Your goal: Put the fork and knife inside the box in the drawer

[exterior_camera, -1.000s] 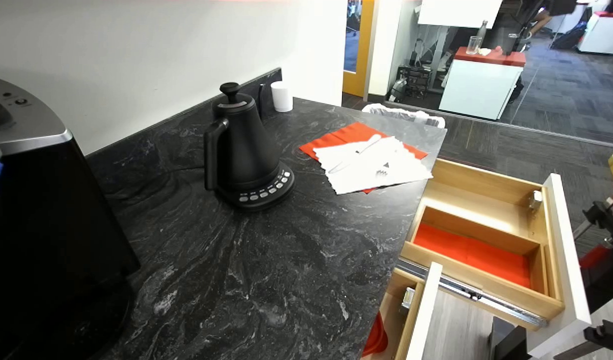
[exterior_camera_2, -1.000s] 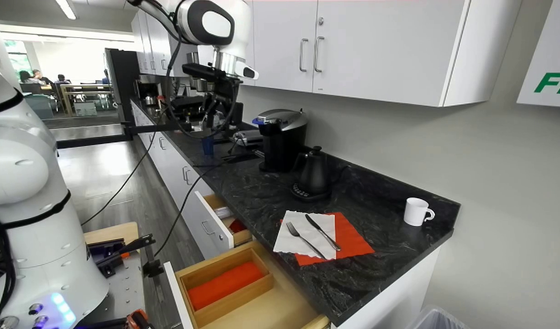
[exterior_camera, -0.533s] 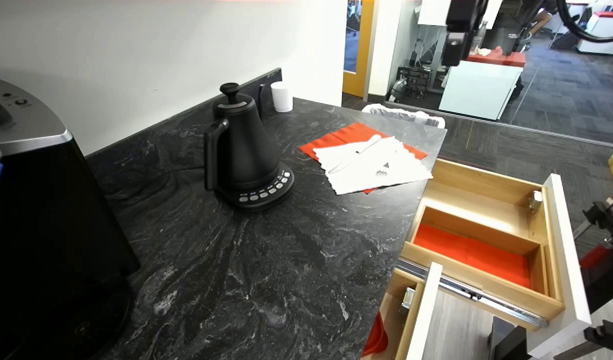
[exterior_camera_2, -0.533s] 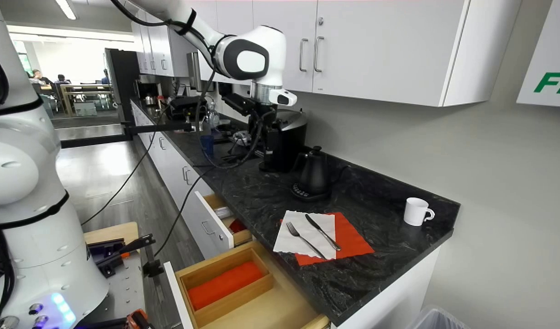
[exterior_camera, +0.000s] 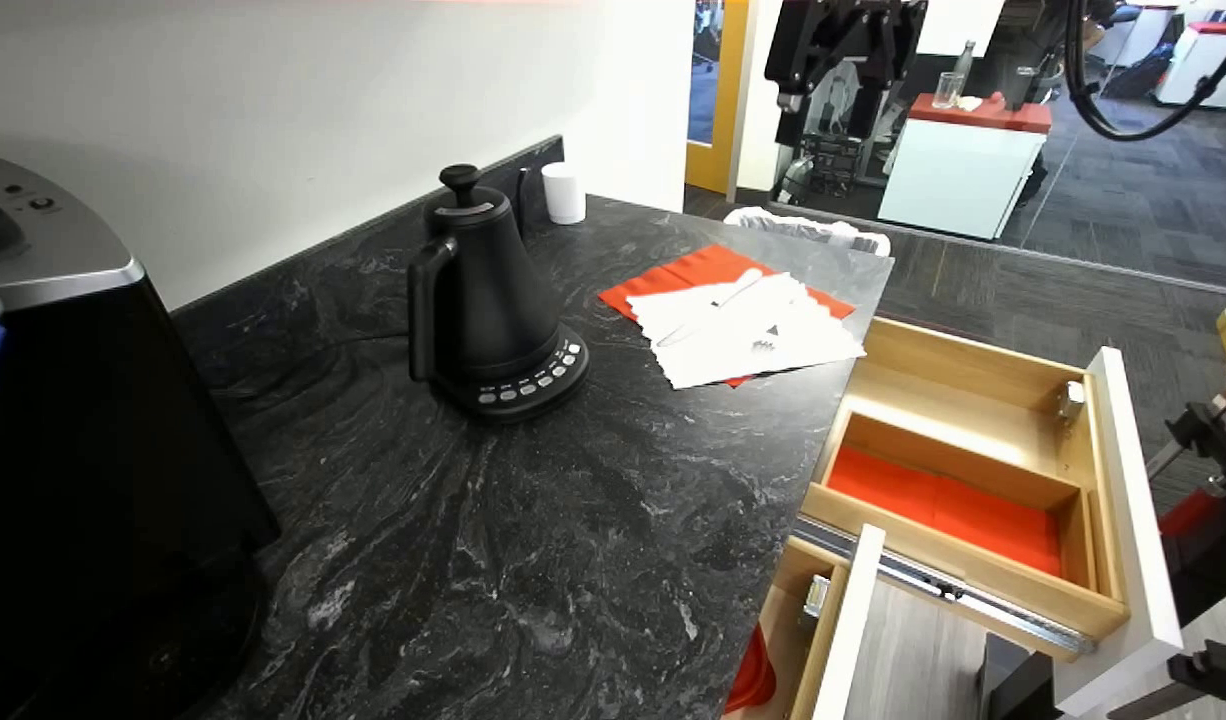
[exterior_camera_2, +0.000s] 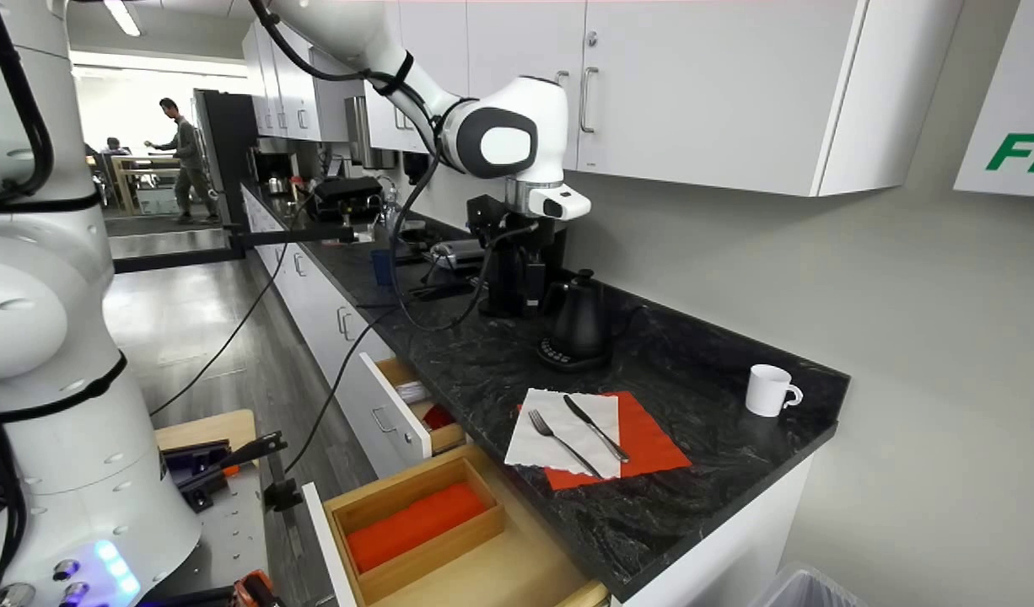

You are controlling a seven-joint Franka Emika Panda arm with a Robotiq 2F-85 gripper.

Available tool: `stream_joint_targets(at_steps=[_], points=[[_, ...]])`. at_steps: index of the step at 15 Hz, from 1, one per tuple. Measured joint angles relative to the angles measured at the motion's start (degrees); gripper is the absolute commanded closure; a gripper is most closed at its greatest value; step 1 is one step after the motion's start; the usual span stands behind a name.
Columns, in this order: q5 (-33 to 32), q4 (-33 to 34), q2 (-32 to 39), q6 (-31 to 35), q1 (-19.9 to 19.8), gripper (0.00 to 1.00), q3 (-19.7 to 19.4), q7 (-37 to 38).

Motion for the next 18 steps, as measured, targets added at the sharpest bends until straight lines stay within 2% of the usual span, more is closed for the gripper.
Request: stream_joint_targets(at_steps=[6,12,14,18], points=[[-5.9,-2.9,3.5,9.5,0.0,0.0,-3.0,17.2],[-14.4,-4.2,6.2,10.8,1.4,0.0,-5.3,39.8],[-14.6,-4.2,6.6,10.7,1.6,0.0,-5.4,42.7],[-14.6,-4.2,6.7,10.7,1.6,0.0,-5.4,43.3]])
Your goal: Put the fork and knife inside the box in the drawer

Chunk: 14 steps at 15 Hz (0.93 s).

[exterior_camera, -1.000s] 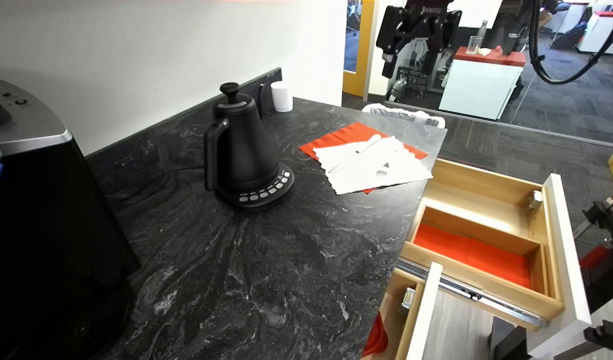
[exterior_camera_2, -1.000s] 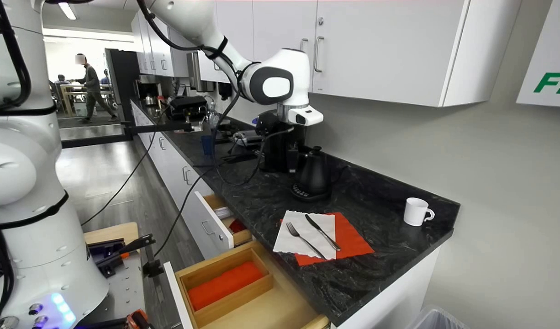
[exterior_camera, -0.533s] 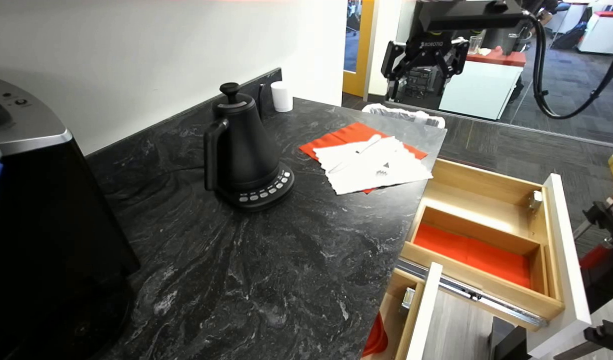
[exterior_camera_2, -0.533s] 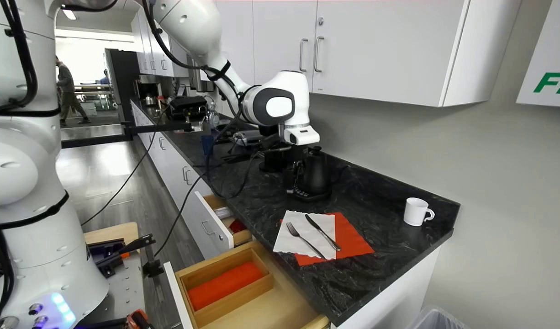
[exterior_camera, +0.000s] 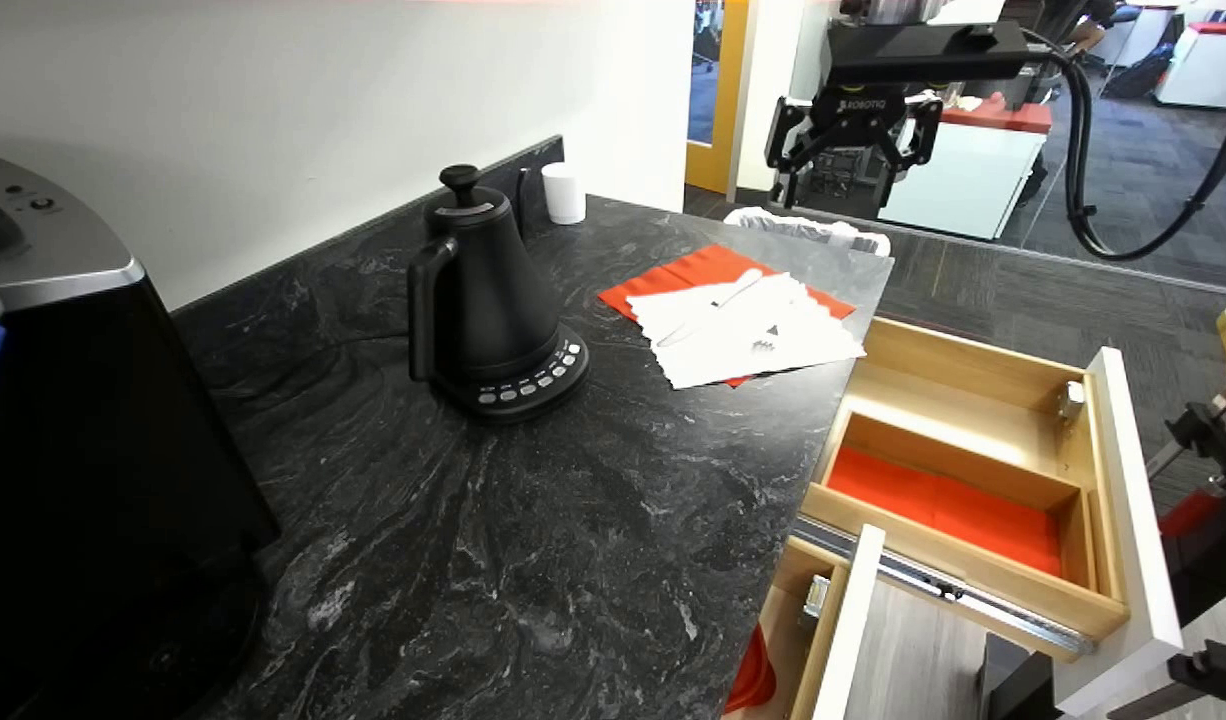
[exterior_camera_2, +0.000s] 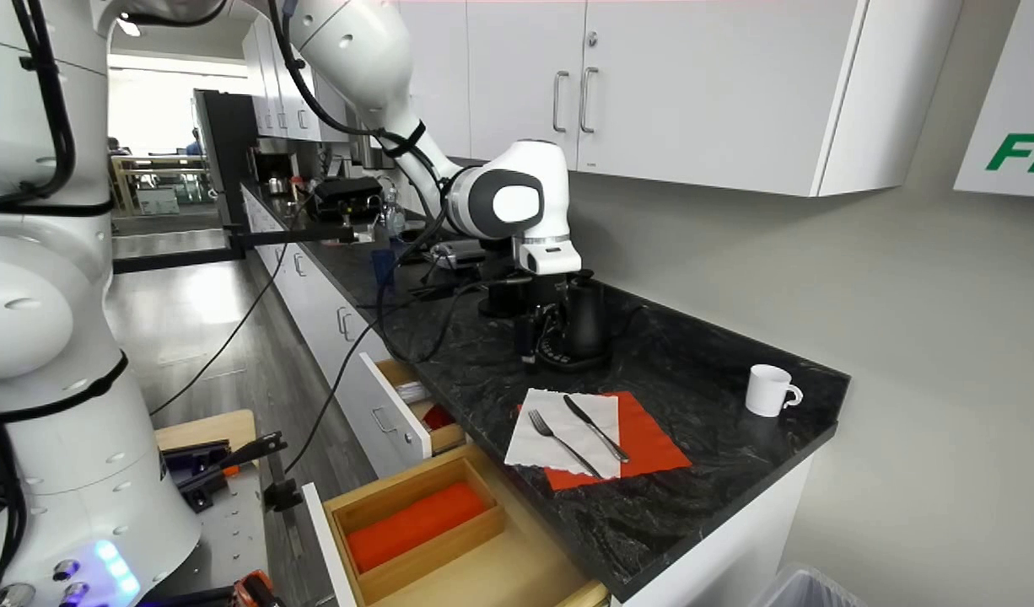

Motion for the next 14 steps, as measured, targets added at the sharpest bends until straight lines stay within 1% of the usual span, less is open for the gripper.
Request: stream_joint_targets(at_steps=[5,6,10,14], points=[[0.0,0.1,0.3,0.0,0.0,0.0,0.0,0.2],[-0.2,0.5,0.8,0.0,0.0,0.0,-0.1,1.2],[-1.9,2.9,5.8,0.0,1.0,0.0,-1.8,13.3],[-1.5,3.2,9.5,-0.8,2.9,0.0,-2.6,24.5]])
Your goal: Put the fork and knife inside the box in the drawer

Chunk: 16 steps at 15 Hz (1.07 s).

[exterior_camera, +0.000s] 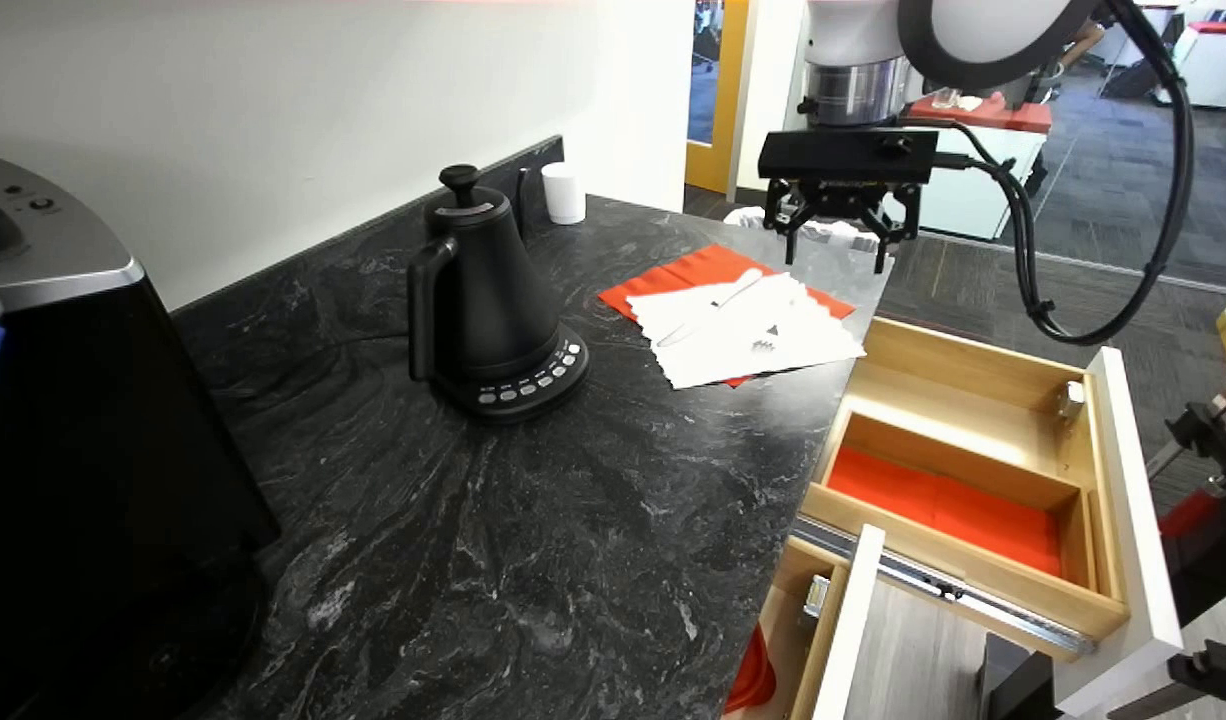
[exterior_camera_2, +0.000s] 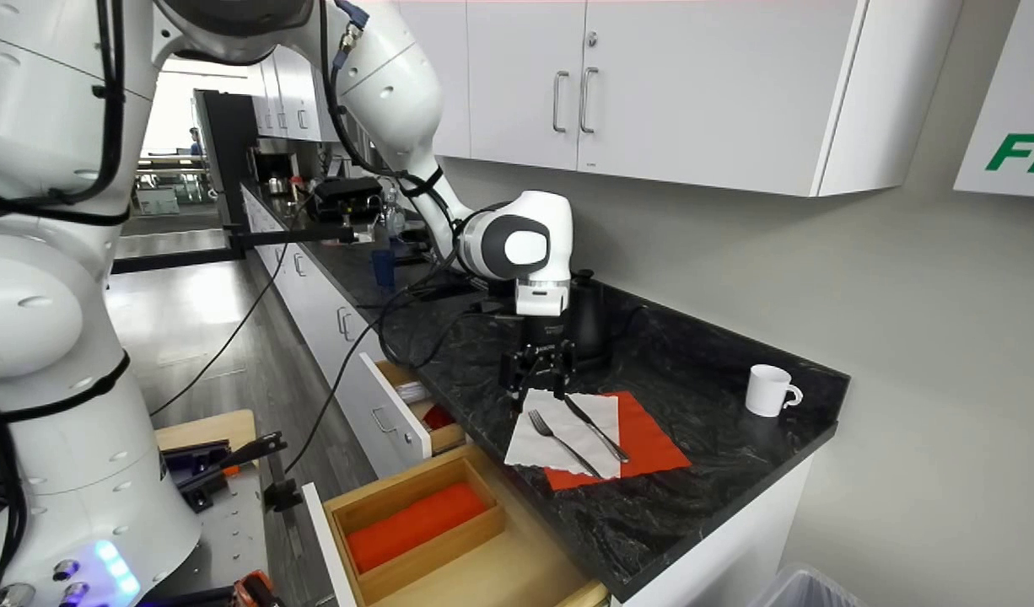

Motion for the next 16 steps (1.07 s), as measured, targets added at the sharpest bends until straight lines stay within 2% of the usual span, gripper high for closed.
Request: stream_joint_targets(at_steps=[4,9,16], points=[[2.1,0.9,2.2,-0.6,0.6,0.0,0.0,6.0],[4.4,5.3,6.2,-0.2,0.5,0.0,-1.3,11.3],[6.7,11.9,12.6,-0.2,0.3,0.0,-2.2,14.1]])
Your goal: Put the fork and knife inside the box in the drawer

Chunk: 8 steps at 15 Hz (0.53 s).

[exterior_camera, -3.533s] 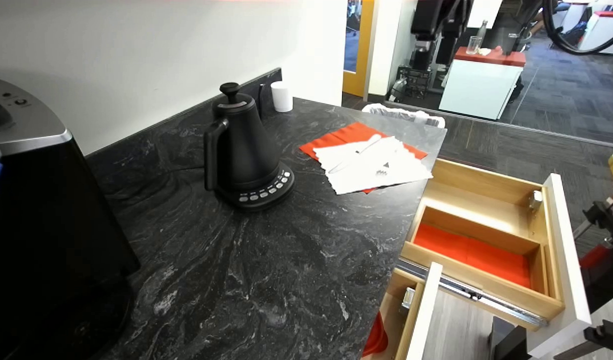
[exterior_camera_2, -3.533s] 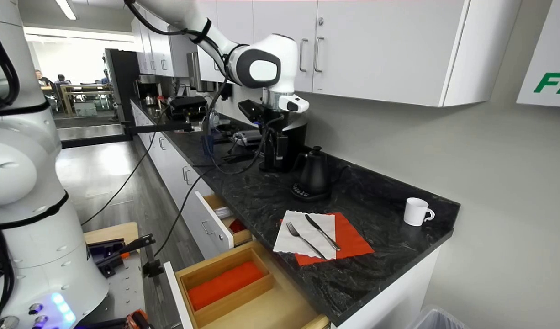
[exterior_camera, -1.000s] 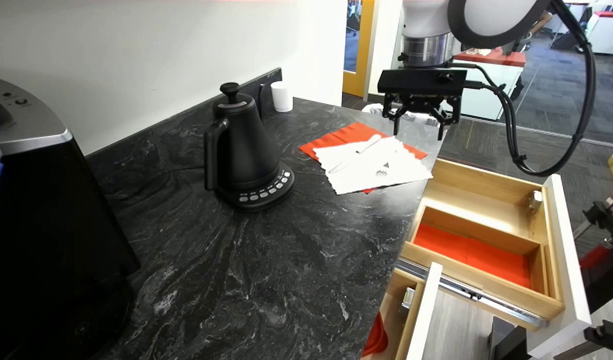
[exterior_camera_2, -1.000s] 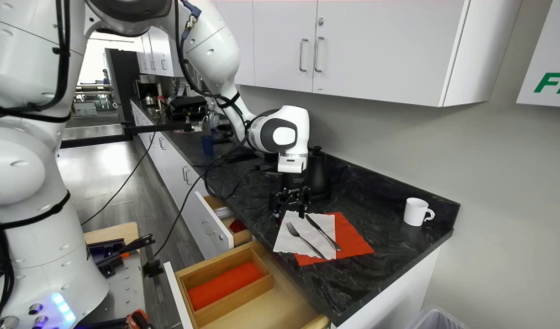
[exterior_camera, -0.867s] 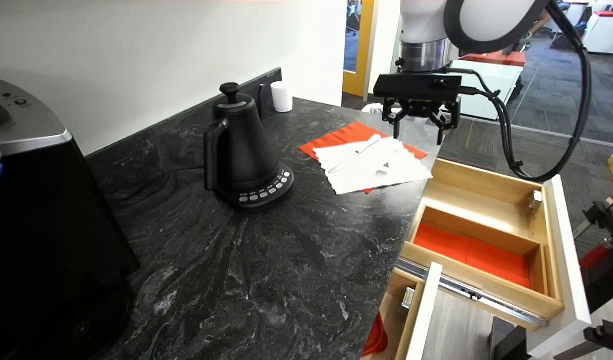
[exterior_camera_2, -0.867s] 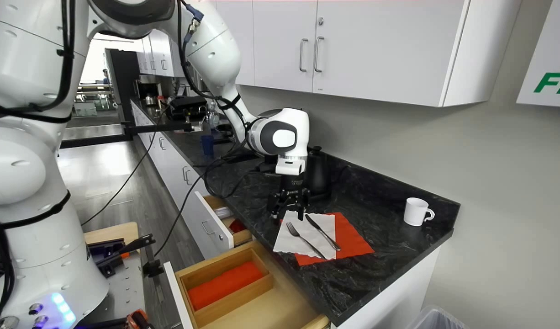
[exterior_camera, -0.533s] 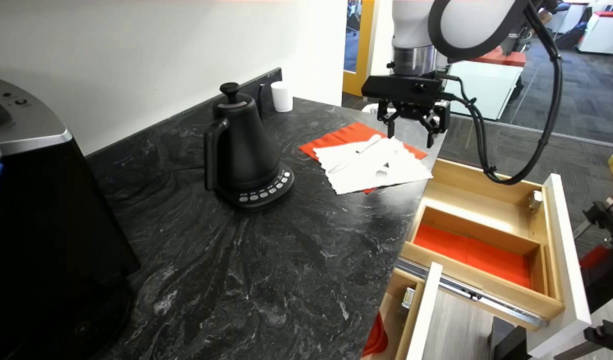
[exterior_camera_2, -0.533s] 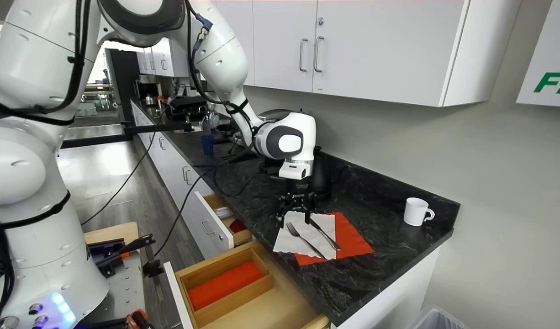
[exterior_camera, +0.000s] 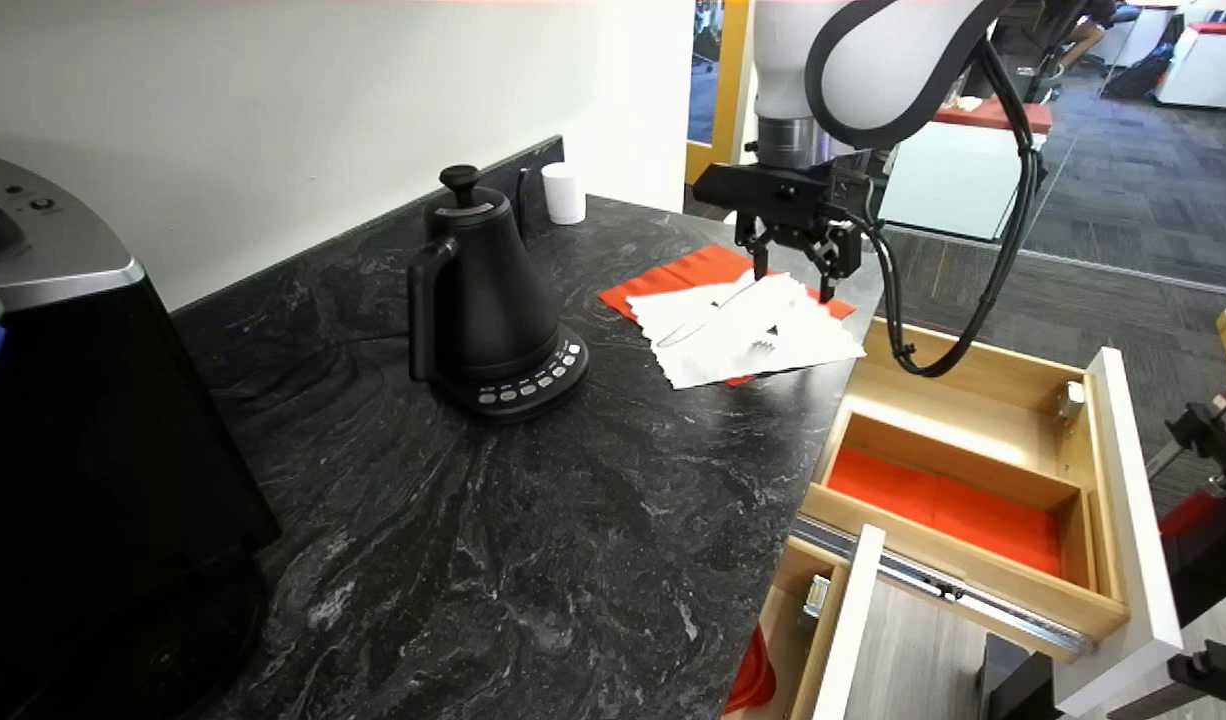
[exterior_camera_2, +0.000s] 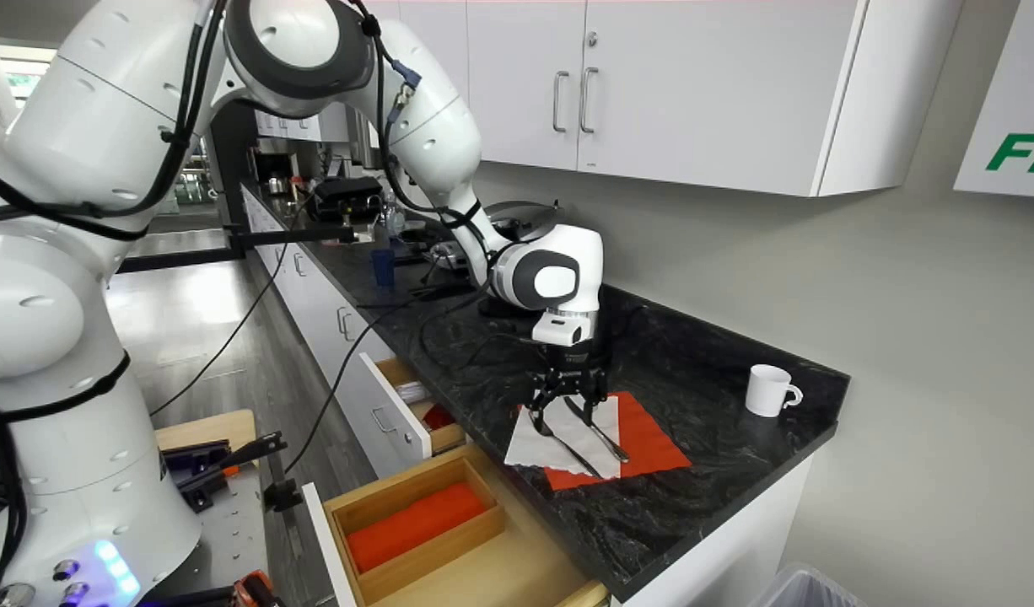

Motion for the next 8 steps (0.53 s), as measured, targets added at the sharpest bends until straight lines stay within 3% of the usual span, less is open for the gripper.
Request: stream_joint_targets(at_steps=[8], points=[[2.1,3.7,4.5,-0.2,0.0,0.0,1.5,-0.3]])
